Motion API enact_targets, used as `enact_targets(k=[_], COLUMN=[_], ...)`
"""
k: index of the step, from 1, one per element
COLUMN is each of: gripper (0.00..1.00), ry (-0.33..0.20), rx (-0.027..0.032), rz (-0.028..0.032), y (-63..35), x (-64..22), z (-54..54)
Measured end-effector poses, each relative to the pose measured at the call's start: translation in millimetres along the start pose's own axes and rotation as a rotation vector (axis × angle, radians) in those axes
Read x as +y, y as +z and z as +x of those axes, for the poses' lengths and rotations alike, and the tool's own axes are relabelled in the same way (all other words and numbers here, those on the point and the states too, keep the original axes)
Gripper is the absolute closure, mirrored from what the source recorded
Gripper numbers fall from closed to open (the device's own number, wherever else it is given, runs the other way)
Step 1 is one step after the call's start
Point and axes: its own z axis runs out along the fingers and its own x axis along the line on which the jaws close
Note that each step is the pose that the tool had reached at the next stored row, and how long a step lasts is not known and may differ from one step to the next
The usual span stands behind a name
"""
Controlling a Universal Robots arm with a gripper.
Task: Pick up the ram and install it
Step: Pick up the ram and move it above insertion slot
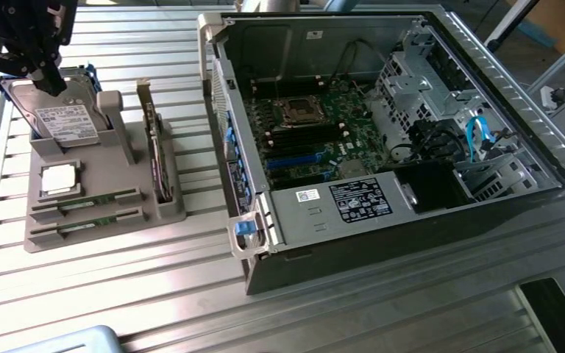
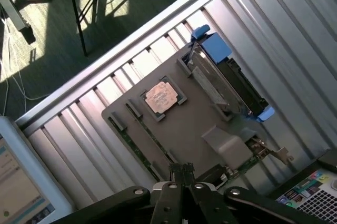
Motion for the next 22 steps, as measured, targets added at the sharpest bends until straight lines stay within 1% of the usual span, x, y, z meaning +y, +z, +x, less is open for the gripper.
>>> enact_targets(k=[4,6,9,11,13,17,19,22], gripper=[0.90,0.90,0.90,0.90,0.90,0.90,0.90,0.90], ry=[-0.061,-0.117,-0.150,-0.185,-0.209,-0.284,-0.332,-0.378], rx=[0.0022,0.0041,0.0052,0.0066,0.0073,0.0100,0.0117,0.0133], rz=[0.0013,0.0024,0.0031,0.0038,0.0043,0.0058,0.0069,0.0078], y=[0.0,0.0,0.0,0.0,0.0,0.0,0.0,0.0], x=[0.0,0.0,0.0,0.0,0.0,0.0,0.0,0.0], z=[0.0,0.0,0.0,0.0,0.0,0.0,0.0,0.0])
